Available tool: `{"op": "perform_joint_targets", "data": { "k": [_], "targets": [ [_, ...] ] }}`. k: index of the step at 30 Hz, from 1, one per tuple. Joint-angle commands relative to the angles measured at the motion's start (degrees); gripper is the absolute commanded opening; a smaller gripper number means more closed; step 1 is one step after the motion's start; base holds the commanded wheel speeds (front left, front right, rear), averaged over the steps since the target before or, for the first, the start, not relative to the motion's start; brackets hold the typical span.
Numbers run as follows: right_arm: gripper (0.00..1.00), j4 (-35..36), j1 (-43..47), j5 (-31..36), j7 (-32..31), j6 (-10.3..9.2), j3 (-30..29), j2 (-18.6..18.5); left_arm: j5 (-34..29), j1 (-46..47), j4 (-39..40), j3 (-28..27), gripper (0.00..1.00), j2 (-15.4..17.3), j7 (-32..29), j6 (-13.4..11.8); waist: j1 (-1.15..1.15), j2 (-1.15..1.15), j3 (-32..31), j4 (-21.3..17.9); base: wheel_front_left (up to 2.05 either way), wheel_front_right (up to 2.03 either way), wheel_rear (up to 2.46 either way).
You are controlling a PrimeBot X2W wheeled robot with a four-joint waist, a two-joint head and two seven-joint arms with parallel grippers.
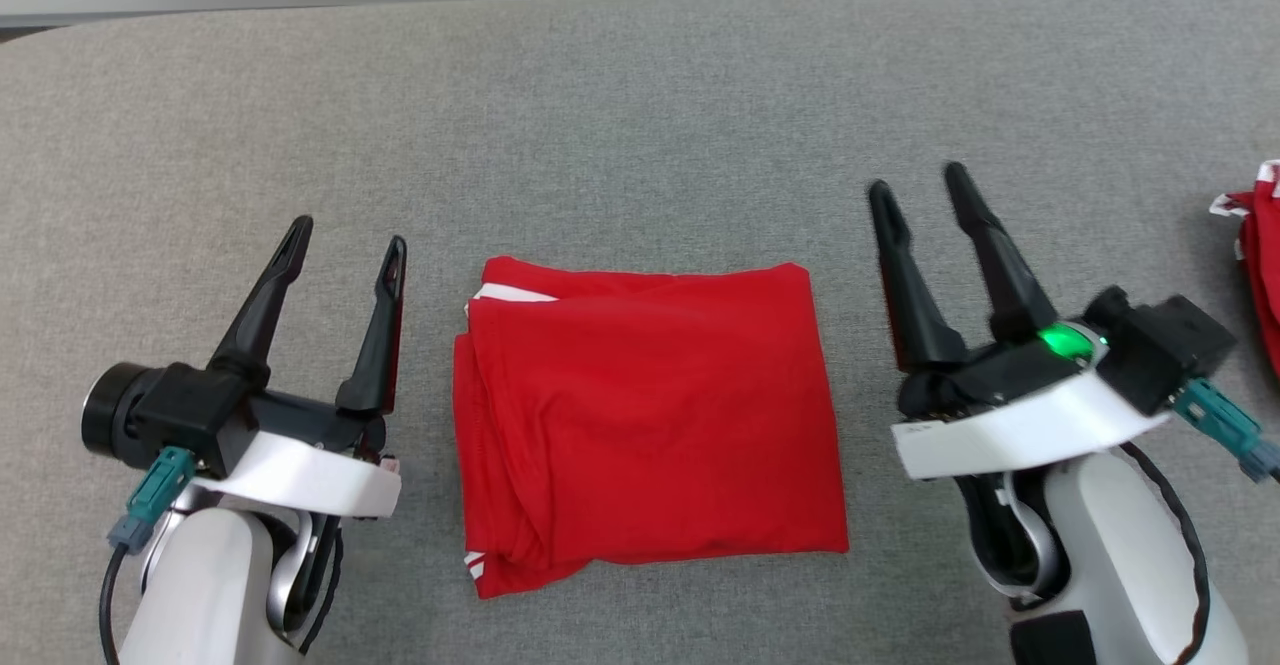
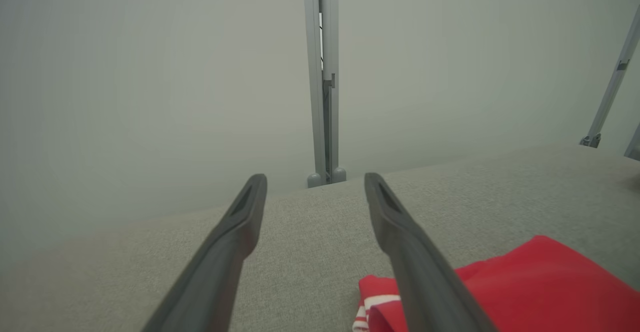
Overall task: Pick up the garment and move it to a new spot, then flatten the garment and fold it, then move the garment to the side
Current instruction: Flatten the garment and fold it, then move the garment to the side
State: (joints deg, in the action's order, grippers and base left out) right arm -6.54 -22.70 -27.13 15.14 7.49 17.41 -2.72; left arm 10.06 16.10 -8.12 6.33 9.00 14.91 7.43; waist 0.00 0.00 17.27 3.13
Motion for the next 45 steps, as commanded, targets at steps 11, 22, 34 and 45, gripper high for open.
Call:
{"op": "perform_joint_targets", "data": {
  "k": [11,22,34,45],
  "targets": [
    [1.0,-2.4,10.6,9.9,-0.9,0.01,-11.4,-2.4,-1.0,-4.7,0.8,-2.5,1.0,0.4,0.2,0.0,0.0,0.0,-2.8,-1.8,0.0,0.0,0.0],
    [1.0,-0.7,16.5,12.1,-3.6,0.01,-15.1,-2.1,-1.7,-8.7,1.0,-3.2,1.0,0.2,0.2,-0.3,0.0,0.0,-5.3,-1.7,0.0,0.0,0.0],
    [1.0,-2.3,15.6,12.3,-13.2,0.01,-11.3,-4.1,-1.9,-6.5,1.1,-2.9,1.0,0.4,0.2,-0.2,0.0,0.0,-5.5,1.3,0.0,0.0,0.0],
    [1.0,-11.8,9.9,9.0,-18.1,0.01,-1.5,-5.6,-1.7,-2.7,0.8,-2.7,1.0,0.0,0.2,0.0,0.0,0.0,-3.2,5.7,0.0,0.0,0.0]
  ]
}}
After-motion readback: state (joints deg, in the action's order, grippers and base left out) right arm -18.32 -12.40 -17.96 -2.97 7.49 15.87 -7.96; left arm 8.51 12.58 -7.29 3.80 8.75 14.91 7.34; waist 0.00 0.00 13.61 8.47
